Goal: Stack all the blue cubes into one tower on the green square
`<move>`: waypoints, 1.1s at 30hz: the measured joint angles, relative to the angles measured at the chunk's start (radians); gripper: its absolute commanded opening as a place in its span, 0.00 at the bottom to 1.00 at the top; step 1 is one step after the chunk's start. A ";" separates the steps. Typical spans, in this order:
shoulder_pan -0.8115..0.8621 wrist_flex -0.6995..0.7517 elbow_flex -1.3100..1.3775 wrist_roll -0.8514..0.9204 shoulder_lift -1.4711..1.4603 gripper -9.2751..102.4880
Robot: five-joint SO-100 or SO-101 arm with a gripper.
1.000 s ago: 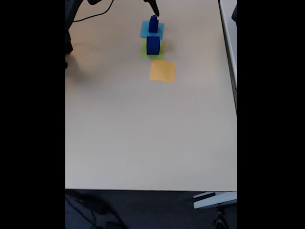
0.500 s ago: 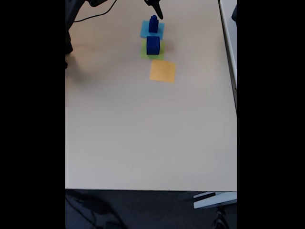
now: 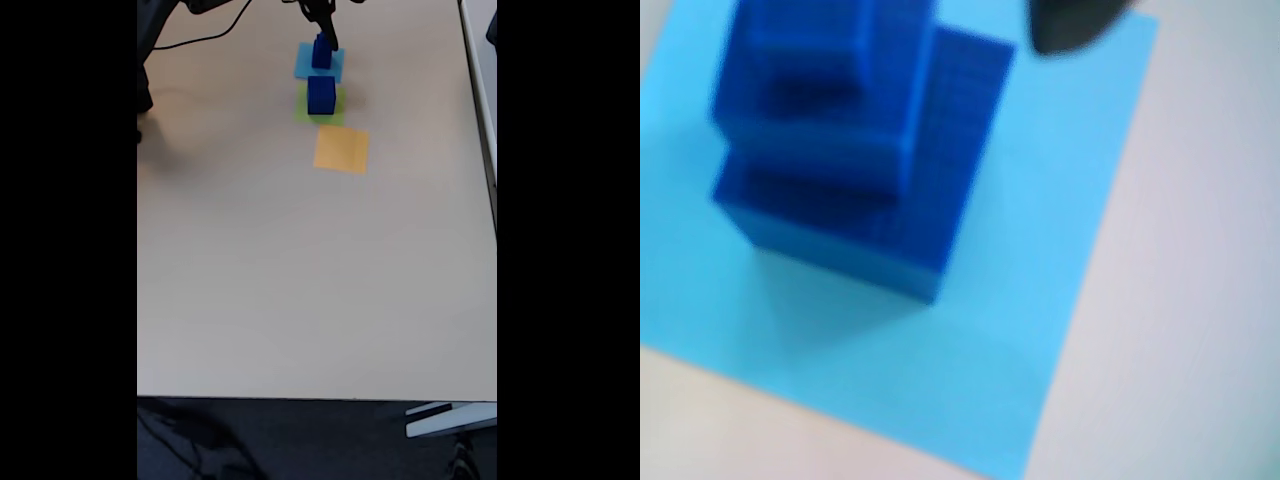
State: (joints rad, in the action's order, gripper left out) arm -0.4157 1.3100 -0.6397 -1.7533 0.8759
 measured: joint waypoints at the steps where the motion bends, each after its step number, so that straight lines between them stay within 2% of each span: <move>1: 0.000 0.000 -0.002 0.000 0.000 0.38; 33: 0.020 0.000 -0.028 0.021 0.002 0.36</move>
State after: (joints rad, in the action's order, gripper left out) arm -0.3958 1.3100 -0.6673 -1.7319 0.8774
